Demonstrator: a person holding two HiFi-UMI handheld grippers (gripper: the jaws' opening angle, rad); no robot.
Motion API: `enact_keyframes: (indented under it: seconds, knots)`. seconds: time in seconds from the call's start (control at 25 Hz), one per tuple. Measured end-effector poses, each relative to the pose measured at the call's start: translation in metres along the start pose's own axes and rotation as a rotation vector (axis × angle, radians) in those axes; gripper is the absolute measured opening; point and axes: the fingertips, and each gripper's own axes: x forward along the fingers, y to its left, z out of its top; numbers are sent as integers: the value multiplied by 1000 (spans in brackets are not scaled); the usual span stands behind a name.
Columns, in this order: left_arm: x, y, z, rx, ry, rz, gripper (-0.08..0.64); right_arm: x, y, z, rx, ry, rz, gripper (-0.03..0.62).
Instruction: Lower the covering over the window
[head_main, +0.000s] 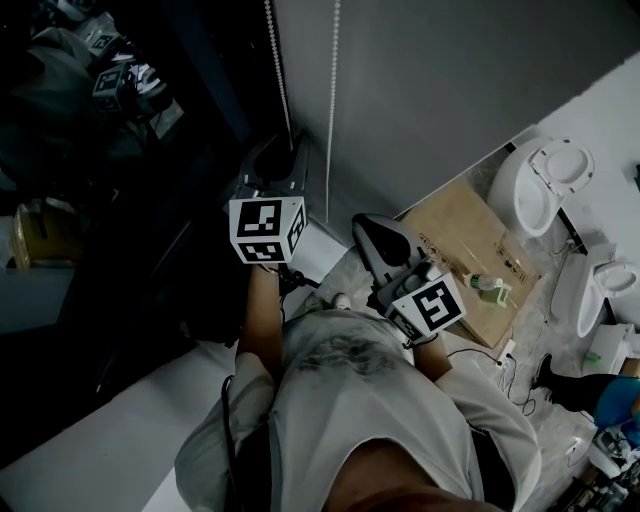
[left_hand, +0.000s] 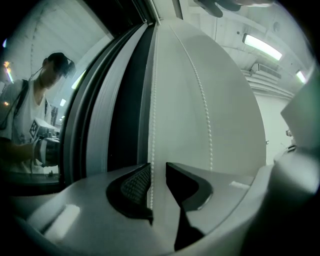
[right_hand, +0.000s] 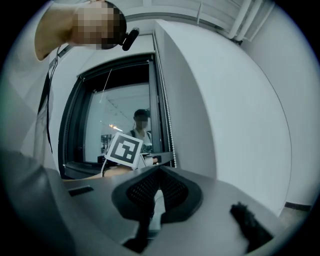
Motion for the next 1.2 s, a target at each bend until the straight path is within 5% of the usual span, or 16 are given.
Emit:
enact_keyframes:
  seconds: [0.32, 0.8, 1.2]
  knots:
    - [5, 2, 5, -26, -26, -18, 0, -8, -5, 1, -13, -5, -20, 17]
    - [-21, 0, 3, -131, -19, -76, 6, -4, 1, 10, -3, -35, 9, 17]
    - [-71, -18, -3, -108, 10, -79, 6, 11, 34, 26, -76, -86, 126, 17]
